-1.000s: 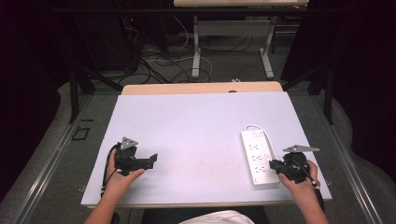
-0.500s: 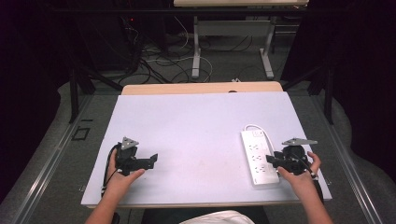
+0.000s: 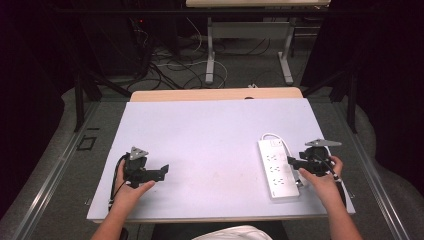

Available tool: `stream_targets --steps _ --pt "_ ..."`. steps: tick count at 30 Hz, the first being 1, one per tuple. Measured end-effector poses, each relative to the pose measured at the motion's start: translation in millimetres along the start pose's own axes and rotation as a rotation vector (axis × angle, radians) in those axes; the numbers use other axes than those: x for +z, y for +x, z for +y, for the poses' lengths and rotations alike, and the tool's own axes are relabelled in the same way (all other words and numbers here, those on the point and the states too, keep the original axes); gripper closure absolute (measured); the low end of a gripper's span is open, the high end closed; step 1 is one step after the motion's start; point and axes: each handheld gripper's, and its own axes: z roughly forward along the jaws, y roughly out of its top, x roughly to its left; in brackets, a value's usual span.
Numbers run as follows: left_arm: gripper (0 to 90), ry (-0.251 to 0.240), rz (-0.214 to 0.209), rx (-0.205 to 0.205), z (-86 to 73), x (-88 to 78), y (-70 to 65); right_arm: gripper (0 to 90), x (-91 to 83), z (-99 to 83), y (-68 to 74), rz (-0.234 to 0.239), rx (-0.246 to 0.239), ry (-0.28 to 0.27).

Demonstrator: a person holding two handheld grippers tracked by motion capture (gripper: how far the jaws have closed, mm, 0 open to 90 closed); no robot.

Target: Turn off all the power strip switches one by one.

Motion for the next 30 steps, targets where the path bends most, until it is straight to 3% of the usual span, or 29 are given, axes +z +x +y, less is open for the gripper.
stream_targets --steps 4,9,13,15,17,19,22,30 --pt "1.4 -0.003 0.001 0.004 0.1 0.1 1.0 39.0 -1.7 -5.9 -7.1 -0.038 -0.016 -0.029" --pt "1.4 -0.008 0.002 -0.006 0.2 0.0 1.2 35.9 -4.1 -13.1 -17.3 -0.06 0.019 -0.04" --pt "1.4 0.017 -0.003 0.006 1.1 -1.4 3.4 22.7 -4.4 -17.5 -23.9 -0.057 0.043 -0.062" --pt "1.4 0.003 -0.005 -0.01 0.7 0.0 3.1 15.6 -3.1 -20.0 -26.5 -0.062 0.045 -0.073" --pt "1.4 0.016 -0.002 -0.003 1.0 -0.8 4.5 14.8 -1.6 -22.5 -28.6 -0.07 0.037 -0.085" --pt "1.4 0.007 -0.001 -0.004 0.8 -0.1 4.8 10.8 -0.5 -24.5 -30.0 -0.077 0.055 -0.083" --pt "1.4 0.004 -0.001 -0.014 0.5 0.4 5.0 0.0 2.8 -27.6 -30.0 -0.084 0.043 -0.059" --pt "1.4 0.002 0.001 -0.007 0.6 0.4 7.3 0.0 4.0 -28.8 -27.7 -0.081 0.058 -0.058"
